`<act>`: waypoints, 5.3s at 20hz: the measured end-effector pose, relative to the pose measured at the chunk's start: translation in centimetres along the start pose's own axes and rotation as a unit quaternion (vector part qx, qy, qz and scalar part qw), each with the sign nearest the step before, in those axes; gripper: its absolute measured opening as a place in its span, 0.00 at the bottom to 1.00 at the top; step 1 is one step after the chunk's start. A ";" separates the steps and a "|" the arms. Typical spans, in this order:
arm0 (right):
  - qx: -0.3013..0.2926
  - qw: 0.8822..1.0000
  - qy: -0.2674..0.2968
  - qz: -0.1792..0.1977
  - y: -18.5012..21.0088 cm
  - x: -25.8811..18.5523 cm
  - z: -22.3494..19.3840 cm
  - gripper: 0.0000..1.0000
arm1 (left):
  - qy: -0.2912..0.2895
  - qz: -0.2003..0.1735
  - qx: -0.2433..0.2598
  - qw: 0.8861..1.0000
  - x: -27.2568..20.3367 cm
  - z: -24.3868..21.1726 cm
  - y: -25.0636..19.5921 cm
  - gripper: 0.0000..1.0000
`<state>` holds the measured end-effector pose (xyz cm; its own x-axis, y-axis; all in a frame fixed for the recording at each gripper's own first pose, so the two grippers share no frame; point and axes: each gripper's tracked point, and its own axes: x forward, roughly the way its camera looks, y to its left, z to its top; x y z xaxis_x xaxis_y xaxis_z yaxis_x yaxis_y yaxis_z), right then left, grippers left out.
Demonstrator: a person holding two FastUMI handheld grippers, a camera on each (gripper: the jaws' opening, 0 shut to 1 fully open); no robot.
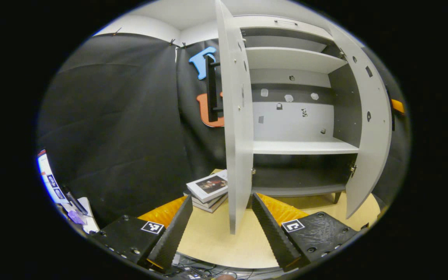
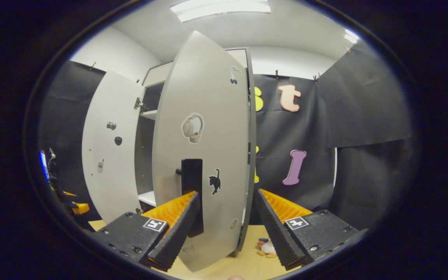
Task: Grasp the bottle in the cabinet with the left hand and place it on the coaster, then close the right door with the right hand and the left door with the left hand.
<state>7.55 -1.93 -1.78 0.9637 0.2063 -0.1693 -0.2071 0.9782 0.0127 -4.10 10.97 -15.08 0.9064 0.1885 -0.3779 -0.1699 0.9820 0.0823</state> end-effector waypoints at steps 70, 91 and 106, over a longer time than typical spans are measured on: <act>0.010 0.996 0.053 -0.071 -5.3 -4.0 -5.6 0.96 | -0.068 -0.131 -0.062 0.987 3.8 17.8 -4.0 1.00; 0.006 0.996 0.017 -0.083 -5.5 -7.2 -2.2 0.96 | -0.102 -0.190 -0.043 0.975 1.6 19.2 -10.4 0.95; -0.008 0.999 -0.051 -0.018 0.1 -5.4 4.0 0.96 | -0.159 -0.125 -0.020 0.979 -5.2 20.6 -6.6 0.96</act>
<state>3.05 -2.89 3.10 0.9826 0.1726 -0.0686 -0.1736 0.9848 -0.0081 0.27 3.32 5.33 0.9951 -0.0646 -0.0744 0.0636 0.9979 -0.0156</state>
